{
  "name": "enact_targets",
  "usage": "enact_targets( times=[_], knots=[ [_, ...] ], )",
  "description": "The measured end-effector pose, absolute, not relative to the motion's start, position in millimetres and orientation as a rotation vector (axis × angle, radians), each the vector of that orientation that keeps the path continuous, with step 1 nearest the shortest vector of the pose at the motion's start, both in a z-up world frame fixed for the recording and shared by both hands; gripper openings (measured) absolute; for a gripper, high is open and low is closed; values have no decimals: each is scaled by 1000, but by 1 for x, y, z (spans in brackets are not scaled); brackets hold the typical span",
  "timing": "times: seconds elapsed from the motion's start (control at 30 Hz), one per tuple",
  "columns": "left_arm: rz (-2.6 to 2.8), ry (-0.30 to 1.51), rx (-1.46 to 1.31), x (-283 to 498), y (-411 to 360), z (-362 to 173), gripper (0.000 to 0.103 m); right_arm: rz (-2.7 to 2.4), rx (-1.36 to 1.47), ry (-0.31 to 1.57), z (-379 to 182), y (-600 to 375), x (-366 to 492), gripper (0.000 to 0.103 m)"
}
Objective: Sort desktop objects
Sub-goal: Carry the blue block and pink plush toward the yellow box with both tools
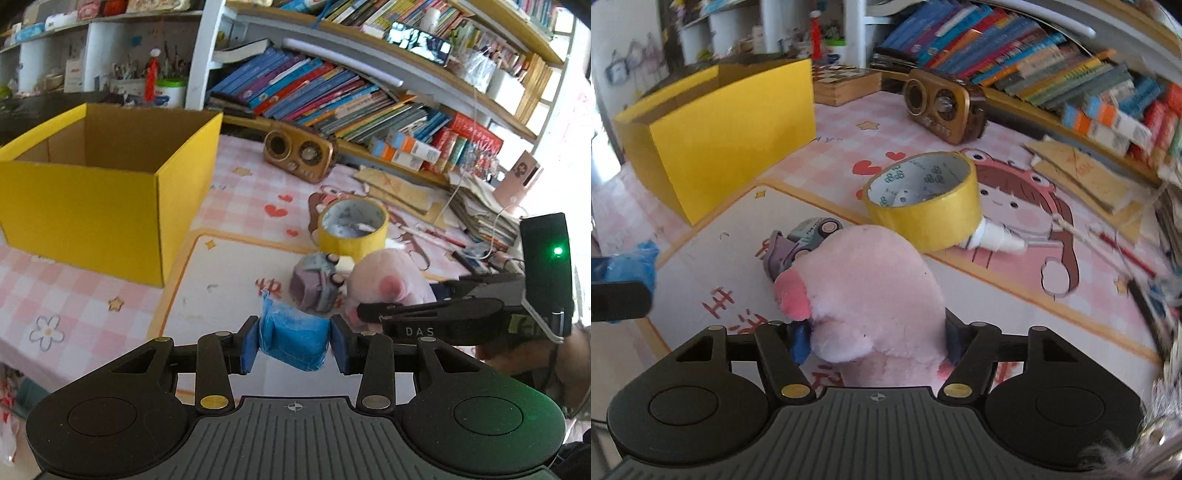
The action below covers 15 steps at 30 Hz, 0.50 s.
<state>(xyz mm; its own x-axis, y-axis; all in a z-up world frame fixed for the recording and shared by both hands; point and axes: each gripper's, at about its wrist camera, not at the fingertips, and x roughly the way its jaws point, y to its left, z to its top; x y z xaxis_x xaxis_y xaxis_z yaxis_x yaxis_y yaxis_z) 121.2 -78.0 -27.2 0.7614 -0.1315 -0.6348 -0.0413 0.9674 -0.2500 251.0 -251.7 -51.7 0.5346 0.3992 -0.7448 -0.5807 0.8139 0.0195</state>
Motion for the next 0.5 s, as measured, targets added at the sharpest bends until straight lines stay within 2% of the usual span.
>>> enact_targets(
  times=[0.27,0.5],
  knots=[
    [-137,665,-253,120,-73,-17,40,515,-135,803,-20,-259,222,64],
    [-213,645,-240,108,-54,-11,40,454,-84,803,-14,-244,180,64]
  ],
)
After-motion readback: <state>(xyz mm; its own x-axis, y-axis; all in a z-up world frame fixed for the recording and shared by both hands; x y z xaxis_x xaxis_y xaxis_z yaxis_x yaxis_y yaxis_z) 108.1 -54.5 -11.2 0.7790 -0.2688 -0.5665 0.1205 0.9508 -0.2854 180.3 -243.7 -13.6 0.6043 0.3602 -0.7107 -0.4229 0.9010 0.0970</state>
